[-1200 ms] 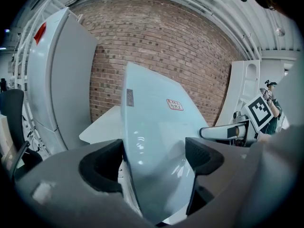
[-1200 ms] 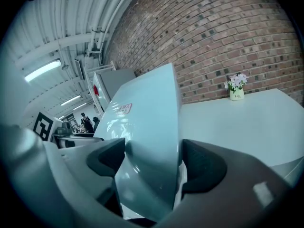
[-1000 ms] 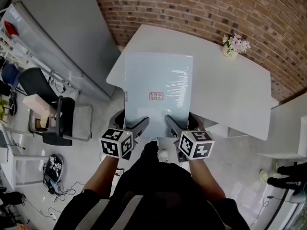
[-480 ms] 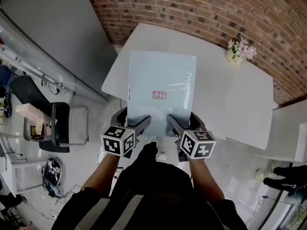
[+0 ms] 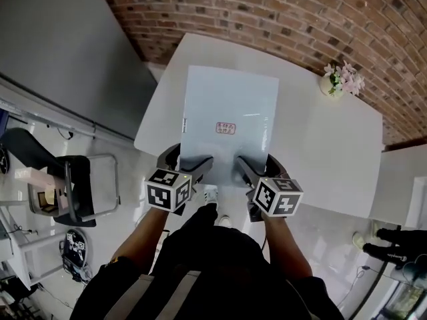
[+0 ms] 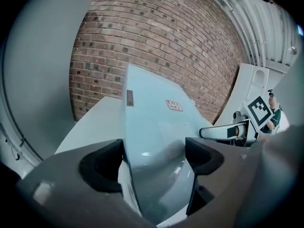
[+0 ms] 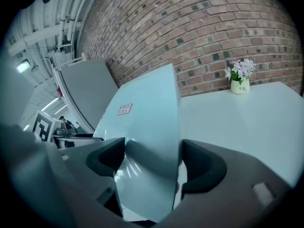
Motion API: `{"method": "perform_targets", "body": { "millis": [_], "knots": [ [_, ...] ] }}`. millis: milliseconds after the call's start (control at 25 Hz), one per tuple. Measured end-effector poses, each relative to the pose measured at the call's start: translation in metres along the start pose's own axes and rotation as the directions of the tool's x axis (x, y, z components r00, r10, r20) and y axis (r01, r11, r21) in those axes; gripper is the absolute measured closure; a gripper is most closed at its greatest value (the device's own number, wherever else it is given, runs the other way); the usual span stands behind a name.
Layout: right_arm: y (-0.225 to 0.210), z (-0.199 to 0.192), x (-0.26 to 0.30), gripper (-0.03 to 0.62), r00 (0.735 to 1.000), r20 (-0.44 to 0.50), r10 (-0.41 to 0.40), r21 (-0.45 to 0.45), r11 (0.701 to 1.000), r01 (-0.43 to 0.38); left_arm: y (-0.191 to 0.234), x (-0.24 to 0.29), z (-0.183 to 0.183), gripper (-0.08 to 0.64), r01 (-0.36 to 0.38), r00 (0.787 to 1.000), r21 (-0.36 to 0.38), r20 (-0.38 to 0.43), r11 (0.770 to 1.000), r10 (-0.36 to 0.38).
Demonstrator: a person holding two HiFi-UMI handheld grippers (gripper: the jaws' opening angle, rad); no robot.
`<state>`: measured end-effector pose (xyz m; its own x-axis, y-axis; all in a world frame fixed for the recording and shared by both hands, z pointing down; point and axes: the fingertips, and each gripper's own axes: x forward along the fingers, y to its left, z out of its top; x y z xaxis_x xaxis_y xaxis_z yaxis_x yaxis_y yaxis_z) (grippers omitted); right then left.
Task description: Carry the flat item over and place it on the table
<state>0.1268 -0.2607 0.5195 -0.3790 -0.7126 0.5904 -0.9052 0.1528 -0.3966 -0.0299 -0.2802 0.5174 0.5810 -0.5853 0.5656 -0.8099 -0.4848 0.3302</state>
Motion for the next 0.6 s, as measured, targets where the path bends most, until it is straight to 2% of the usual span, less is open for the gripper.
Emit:
{"method": "perform_targets", "body": {
  "millis": [320,600],
  "knots": [
    [-0.023,0.015,0.05,0.215,0.998,-0.05,-0.037,0.047,0.998,0.039,0.032,0.051,0.014,0.132,0.025,0.999,-0.03,-0.043,0.999,-0.027],
    [-0.046,0.013,0.085,0.213,0.993,-0.103,-0.059,0.082,0.994,0.068,0.051,0.091,0.009,0.132,0.043,0.994,-0.055,-0.102,0.998,-0.049]
  ]
}}
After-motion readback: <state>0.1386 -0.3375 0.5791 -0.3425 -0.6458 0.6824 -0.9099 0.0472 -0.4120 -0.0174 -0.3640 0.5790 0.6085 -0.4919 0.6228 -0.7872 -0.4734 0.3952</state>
